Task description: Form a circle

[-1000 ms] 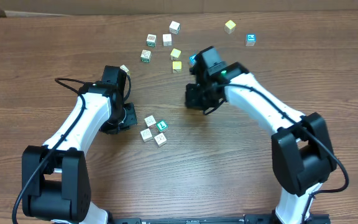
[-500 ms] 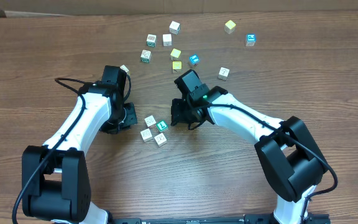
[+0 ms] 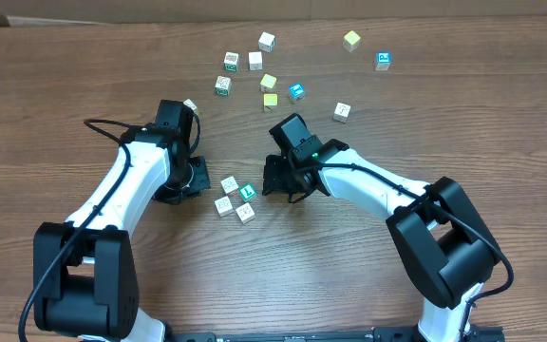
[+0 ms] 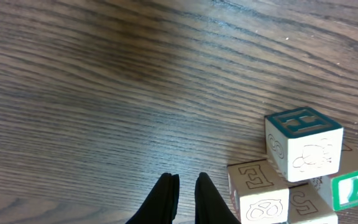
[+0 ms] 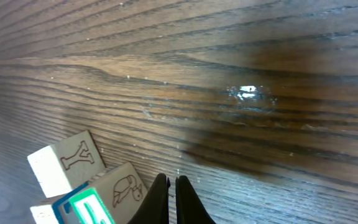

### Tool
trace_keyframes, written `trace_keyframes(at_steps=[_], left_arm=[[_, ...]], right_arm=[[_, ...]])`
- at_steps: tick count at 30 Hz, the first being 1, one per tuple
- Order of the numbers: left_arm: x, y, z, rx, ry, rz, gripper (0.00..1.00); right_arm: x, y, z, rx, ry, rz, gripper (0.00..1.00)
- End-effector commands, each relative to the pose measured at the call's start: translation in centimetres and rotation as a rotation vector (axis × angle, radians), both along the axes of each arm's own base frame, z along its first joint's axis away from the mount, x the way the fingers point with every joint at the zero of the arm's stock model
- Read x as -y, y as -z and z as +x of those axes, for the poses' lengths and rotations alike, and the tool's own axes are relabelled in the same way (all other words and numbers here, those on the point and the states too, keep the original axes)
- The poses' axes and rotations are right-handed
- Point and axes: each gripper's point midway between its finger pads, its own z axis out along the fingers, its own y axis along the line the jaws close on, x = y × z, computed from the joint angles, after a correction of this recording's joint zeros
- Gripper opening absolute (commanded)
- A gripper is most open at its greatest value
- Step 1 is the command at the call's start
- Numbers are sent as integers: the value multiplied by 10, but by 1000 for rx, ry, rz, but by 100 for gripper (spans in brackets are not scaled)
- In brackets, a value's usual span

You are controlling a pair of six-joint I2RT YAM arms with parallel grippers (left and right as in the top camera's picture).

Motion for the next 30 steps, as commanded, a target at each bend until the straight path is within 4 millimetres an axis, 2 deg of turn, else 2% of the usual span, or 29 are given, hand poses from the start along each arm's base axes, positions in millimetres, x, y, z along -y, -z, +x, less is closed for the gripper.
trace_keyframes(at_steps=[1,30], left_arm=[[3,-3,6,12,-20,-23,9],[3,-3,6,12,-20,-25,9]], right_arm=[[-5,-11,0,10,-5,34,4],[-25,-15,-17,-18,-66,88,4]])
